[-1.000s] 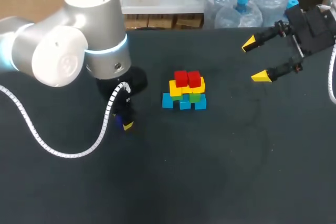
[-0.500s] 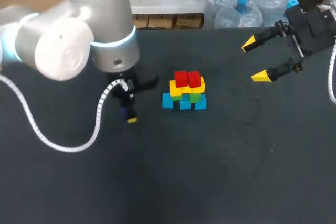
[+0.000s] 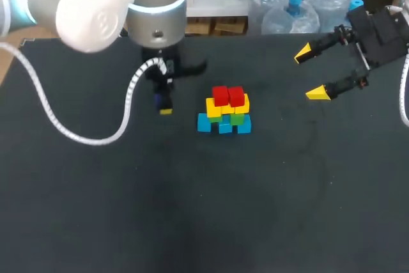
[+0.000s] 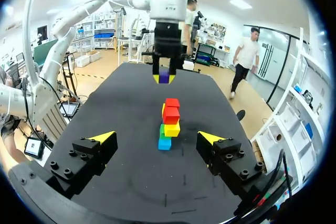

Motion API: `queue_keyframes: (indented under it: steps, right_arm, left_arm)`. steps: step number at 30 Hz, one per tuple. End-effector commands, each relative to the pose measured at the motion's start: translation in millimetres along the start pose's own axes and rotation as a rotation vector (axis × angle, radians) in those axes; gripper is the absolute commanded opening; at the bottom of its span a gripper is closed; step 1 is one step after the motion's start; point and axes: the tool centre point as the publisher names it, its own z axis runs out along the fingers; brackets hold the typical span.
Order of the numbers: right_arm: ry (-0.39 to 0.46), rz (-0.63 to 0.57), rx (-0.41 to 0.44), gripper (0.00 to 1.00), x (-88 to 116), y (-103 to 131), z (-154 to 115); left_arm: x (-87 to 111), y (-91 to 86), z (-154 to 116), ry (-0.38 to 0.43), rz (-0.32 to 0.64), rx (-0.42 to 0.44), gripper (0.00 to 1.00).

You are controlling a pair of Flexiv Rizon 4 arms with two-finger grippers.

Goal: Place the blue cubes, place green cubes on the blue cubes, place the yellow cubes on the green cubes, then place the red cubes on the yellow cubes, and place purple cube on the red cubes.

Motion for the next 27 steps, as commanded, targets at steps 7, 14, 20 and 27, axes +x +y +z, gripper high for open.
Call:
queue_keyframes:
  steps: [7, 14, 20, 27]
  right_arm:
    - [-0.001, -0.001, 0.001, 1.0, 0, 0, 1]
    - [-0.001, -0.001, 0.001, 1.0, 0, 0, 1]
    - [-0.001, -0.001, 0.001, 1.0, 0, 0, 1]
    - [-0.001, -0.001, 0.001, 1.0, 0, 0, 1]
  left_arm:
    - [-28.2, 25.7, -46, 0.007, 0.038, -0.068, 0.0]
    - [-51.7, 26.2, -57, -0.025, 0.052, -0.076, 0.0]
    - [-71.7, 19.5, -51, -0.049, 0.089, -0.028, 0.0]
    - [-75.8, 15.9, -52, -0.082, 0.133, -0.018, 0.0]
